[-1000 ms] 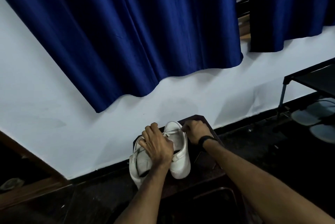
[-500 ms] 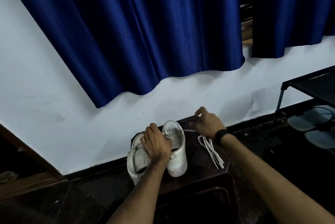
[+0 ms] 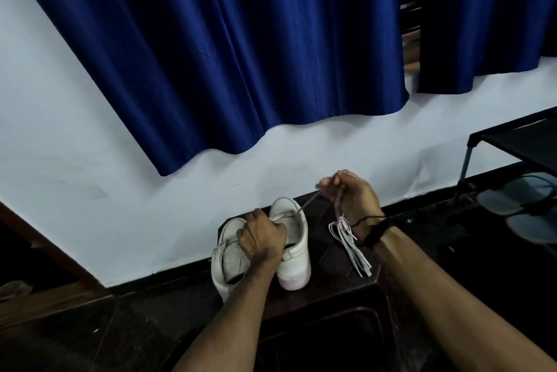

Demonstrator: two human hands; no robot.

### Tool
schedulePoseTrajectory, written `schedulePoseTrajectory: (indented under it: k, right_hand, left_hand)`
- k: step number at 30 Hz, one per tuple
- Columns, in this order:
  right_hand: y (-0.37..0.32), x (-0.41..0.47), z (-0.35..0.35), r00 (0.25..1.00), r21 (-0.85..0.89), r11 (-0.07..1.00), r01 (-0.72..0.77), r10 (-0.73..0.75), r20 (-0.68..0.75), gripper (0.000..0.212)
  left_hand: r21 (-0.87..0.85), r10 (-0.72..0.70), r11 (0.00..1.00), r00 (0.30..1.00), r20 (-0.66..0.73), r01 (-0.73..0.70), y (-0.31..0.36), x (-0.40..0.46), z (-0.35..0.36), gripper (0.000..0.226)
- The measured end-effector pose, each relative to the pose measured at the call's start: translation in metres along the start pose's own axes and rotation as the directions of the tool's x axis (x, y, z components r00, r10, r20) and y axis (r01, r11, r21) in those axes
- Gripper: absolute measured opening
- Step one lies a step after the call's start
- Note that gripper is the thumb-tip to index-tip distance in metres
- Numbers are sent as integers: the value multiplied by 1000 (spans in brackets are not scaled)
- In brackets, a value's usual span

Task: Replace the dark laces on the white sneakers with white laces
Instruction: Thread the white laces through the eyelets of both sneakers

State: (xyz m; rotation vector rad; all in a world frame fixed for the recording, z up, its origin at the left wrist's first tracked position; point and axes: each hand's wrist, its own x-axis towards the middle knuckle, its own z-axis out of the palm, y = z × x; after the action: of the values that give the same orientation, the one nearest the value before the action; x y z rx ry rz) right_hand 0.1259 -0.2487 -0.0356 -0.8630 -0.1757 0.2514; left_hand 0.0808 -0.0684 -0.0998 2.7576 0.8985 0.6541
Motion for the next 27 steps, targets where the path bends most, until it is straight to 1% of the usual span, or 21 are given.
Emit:
schedulePoseTrajectory:
  k: [1, 2, 4, 5, 6, 8, 10, 11, 13, 15, 17, 18, 19, 20, 21, 22, 23, 24, 25, 26, 27]
  right_hand:
    - [4, -3, 3, 996, -7, 996, -84, 84, 20, 28]
    - [10, -5, 5, 986, -132, 978, -162, 165, 12, 28]
    - [24, -12, 6, 968, -504, 835, -221, 251, -8, 31]
    - [29, -14, 7, 962, -616, 758, -216, 272, -3, 34]
    - [33, -14, 7, 961, -664, 716, -215, 278, -12, 36]
    - [31, -13, 9, 978, -634, 750, -190, 204, -51, 34]
    - [23, -10, 13, 992, -576, 808, -124, 104, -68, 30]
    - [17, -8, 16, 996, -580, 810, -89, 63, -65, 32]
    - [6, -7, 24, 998, -648, 761, -7, -36, -53, 37]
    - [-9, -6, 34, 988, -769, 636, 61, -149, -44, 36]
    - [-27, -4, 47, 973, -847, 523, 93, -227, -34, 39]
    - [-36, -3, 54, 966, -861, 501, 86, -253, -50, 41]
    - [-45, -2, 61, 963, -854, 515, 73, -259, -74, 42]
    - [-51, 1, 66, 967, -819, 571, 54, -233, -99, 41]
    - [-56, 2, 71, 979, -762, 646, 31, -172, -106, 37]
    - [-59, 2, 76, 992, -696, 718, 0, -87, -91, 34]
    - [-59, 2, 81, 998, -623, 781, -39, 0, -62, 31]
    - [-57, 2, 86, 997, -546, 834, -79, 72, -34, 29]
    - [-54, 3, 91, 992, -467, 877, -116, 126, -11, 25]
    - [-51, 3, 95, 988, -403, 904, -140, 155, 4, 23]
    - [-48, 3, 98, 987, -368, 918, -146, 160, 8, 21]
  left_hand:
    - [-1, -2, 1000, 1000, 1, 2, 0, 0, 0, 29]
    - [-8, -9, 1000, 1000, 4, 9, 1, 0, -1, 28]
    - [-34, -39, 999, 999, 11, 39, 2, -1, -3, 26]
    - [-45, -53, 998, 999, 11, 54, 2, -1, -3, 25]
    - [-51, -63, 997, 998, 11, 64, 1, -1, -2, 24]
    - [-46, -72, 996, 997, 14, 72, 1, -2, -2, 24]
    - [-34, -79, 996, 997, 23, 79, 3, -2, -4, 25]
    - [-25, -79, 997, 996, 28, 80, 4, -2, -5, 25]
    - [9, -70, 998, 997, 39, 70, 5, -2, -7, 25]
    - [53, -54, 997, 998, 22, 53, 3, -2, -6, 27]
    - [42, -7, 999, 998, -61, 10, 1, -4, -7, 28]
    - [2, 35, 999, 993, -116, -35, 0, -5, -9, 29]
    - [-58, 87, 993, 981, -172, -98, 0, -6, -13, 29]
    - [-134, 146, 975, 963, -228, -180, 3, -6, -14, 26]
    - [-244, 196, 935, 947, -254, -259, 7, -6, -18, 20]
    - [-431, 212, 855, 952, -219, -289, 14, -7, -25, 11]
    - [-669, 200, 712, 975, -98, -213, 24, -8, -39, 12]
    - [-856, 209, 515, 974, 83, -37, 36, -11, -57, 23]
    - [-921, 266, 367, 933, 242, 134, 46, -12, -72, 35]
    - [-925, 340, 289, 877, 340, 246, 52, -12, -86, 41]
    - [-914, 405, 245, 822, 400, 324, 54, -13, -97, 43]
